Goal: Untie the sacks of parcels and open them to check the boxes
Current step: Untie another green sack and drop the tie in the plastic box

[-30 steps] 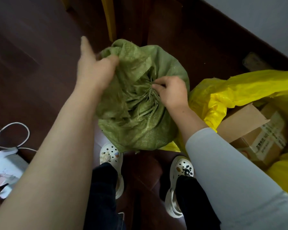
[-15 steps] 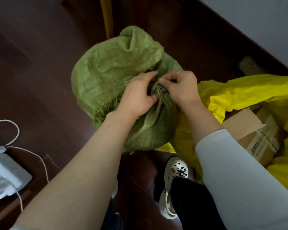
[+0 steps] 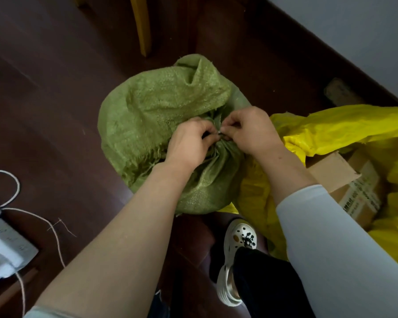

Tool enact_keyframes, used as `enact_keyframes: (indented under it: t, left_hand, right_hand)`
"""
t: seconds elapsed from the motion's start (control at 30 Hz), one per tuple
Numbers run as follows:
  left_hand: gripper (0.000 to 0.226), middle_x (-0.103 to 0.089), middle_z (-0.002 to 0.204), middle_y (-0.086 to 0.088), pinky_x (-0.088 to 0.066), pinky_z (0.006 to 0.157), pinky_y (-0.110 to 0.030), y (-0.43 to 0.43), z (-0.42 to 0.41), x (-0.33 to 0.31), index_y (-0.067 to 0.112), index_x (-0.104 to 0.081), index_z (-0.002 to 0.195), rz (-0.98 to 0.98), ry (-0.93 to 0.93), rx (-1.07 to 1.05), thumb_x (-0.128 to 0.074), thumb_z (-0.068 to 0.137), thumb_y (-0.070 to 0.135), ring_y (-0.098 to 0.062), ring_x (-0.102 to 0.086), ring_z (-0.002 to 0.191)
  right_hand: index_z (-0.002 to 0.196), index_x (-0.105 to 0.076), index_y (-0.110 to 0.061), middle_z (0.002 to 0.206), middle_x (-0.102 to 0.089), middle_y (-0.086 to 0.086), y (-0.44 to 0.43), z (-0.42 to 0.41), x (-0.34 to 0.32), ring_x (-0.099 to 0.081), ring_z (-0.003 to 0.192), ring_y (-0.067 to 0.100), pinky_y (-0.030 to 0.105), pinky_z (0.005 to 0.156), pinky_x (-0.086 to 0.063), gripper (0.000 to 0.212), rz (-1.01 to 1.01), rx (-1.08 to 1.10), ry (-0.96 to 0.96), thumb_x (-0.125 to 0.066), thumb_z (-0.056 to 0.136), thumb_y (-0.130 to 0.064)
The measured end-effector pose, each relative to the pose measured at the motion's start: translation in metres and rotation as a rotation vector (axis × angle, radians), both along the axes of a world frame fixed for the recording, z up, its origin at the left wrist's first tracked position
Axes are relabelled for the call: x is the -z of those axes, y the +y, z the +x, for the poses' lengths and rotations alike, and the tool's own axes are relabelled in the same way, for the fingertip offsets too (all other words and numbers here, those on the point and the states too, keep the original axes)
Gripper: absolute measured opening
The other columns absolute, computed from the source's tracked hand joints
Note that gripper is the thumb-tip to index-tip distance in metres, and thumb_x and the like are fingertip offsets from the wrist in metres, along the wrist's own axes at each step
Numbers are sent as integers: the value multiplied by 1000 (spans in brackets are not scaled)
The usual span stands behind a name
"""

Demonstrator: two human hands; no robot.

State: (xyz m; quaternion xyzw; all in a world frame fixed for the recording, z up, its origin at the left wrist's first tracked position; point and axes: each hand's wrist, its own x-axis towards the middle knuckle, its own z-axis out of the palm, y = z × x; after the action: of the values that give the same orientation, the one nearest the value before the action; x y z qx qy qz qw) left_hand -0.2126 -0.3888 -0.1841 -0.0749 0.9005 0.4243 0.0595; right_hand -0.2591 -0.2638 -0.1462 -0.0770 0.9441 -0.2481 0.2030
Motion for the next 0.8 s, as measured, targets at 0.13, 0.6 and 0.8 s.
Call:
enact_keyframes:
  t: [0.13, 0.6, 0.8]
  left_hand:
    - [13, -68, 95, -12, -52, 80, -36, 10, 6, 2, 9, -70, 93, -20, -37, -20, -66, 84, 16, -28, -63, 86]
    - [15, -71, 98, -13, -51, 85, -39, 20, 12, 0, 3, -71, 95, 26, -110, -127, -61, 85, 7, -30, -65, 92]
    - [17, -72, 90, -13, -52, 80, -36, 20, 13, -1, 5, -71, 93, -9, -138, -82, -68, 78, 14, -30, -65, 85]
  right_hand:
    - [94, -70, -15, 100, -69, 9, 1, 5, 2, -62, 100, 27, 31, 82, -47, 16, 124, -59, -19, -60, 86, -23]
    - [94, -62, -8, 99, -64, 12, -9, 22, 2, -60, 95, 32, 30, 68, -38, 17, 243, -123, 96, -52, 83, -15]
    - [78, -62, -7, 80, -59, 8, -6, 24, 16, -58, 82, 30, 40, 72, -54, 10, -21, 282, -166, -55, 71, -6]
